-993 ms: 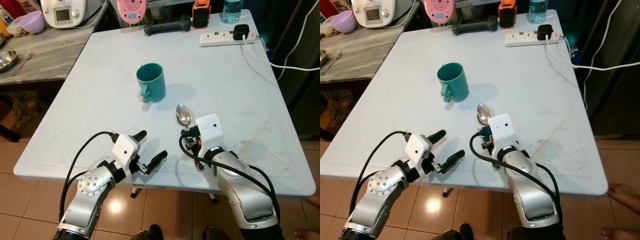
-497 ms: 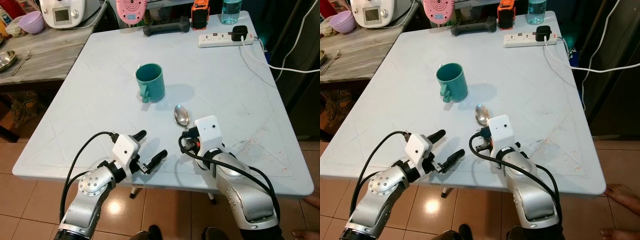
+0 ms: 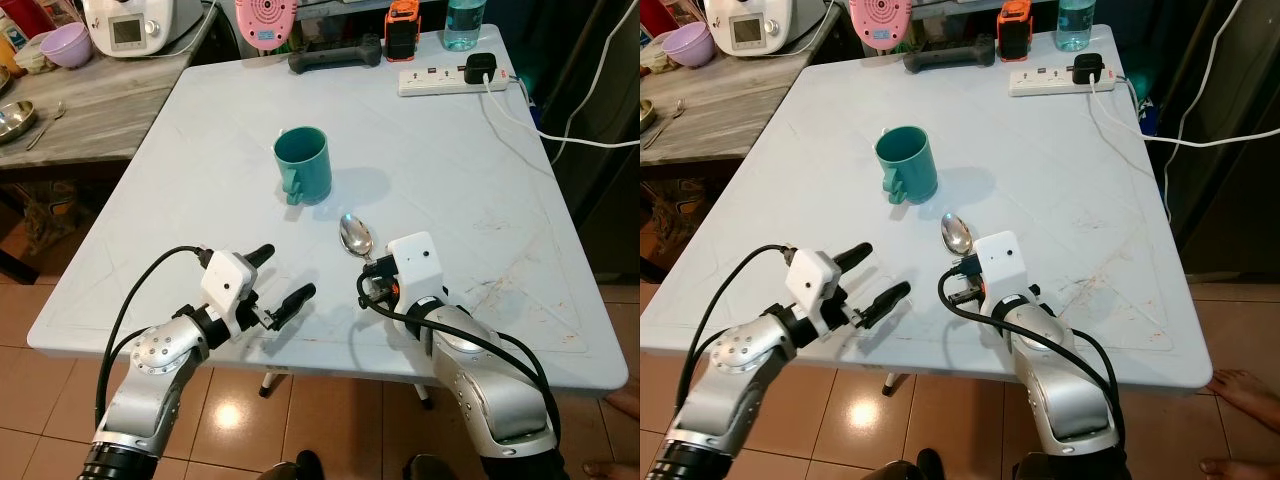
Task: Setting the table
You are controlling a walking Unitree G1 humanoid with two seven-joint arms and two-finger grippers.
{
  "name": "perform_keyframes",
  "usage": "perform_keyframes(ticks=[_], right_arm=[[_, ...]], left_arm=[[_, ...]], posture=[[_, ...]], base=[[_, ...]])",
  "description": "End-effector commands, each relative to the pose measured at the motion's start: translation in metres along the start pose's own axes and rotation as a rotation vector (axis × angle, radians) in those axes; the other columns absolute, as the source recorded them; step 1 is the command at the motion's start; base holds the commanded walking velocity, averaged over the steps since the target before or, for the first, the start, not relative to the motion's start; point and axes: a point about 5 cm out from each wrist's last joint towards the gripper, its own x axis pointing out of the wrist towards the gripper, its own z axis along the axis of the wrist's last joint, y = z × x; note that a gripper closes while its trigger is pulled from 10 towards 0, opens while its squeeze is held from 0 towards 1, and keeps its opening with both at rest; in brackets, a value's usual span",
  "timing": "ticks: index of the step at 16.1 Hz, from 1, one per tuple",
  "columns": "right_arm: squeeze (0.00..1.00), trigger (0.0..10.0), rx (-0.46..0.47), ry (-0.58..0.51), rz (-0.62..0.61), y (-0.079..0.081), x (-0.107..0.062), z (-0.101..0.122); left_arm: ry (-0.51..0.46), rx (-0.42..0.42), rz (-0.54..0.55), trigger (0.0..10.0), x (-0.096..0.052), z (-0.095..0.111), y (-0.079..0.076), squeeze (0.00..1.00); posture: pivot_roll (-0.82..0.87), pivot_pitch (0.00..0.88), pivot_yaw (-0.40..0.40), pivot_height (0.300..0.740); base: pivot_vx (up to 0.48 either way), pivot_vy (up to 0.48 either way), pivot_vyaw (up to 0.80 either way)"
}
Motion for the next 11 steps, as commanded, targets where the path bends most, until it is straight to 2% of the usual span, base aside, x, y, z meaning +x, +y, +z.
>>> perform_keyframes(ticks=[1, 5, 7, 11], right_arm=[[0.0, 0.0, 0.012, 0.07, 0.03, 0.005, 0.003, -0.016], [0.0, 0.0, 0.017, -0.033, 0.02, 0.004, 0.004, -0.004], [0.0, 0.0, -0.014, -0.146, 0.041, 0.007, 0.002, 0.013], [0.0, 0.0, -0.037, -0.284, 0.036, 0.007, -0.004, 0.031]], left_arm=[[0.044, -0.008, 0.005, 10.0, -0.008, -0.008, 0.005, 0.0], [0.045, 0.001, 0.111, 10.0, -0.009, -0.011, 0.017, 0.0], [0.028, 0.003, 0.193, 10.0, -0.01, -0.01, 0.026, 0.0], [-0.01, -0.006, 0.253, 10.0, -0.01, -0.005, 0.03, 0.0]], posture=[[-0.23, 0.187, 0.178, 0.74], [-0.23, 0.175, 0.187, 0.74], [-0.23, 0.169, 0.187, 0.74], [-0.23, 0.162, 0.183, 0.74]], base=[[0.0, 0.0, 0.0], [0.0, 0.0, 0.0], [0.0, 0.0, 0.0], [0.0, 0.0, 0.0]])
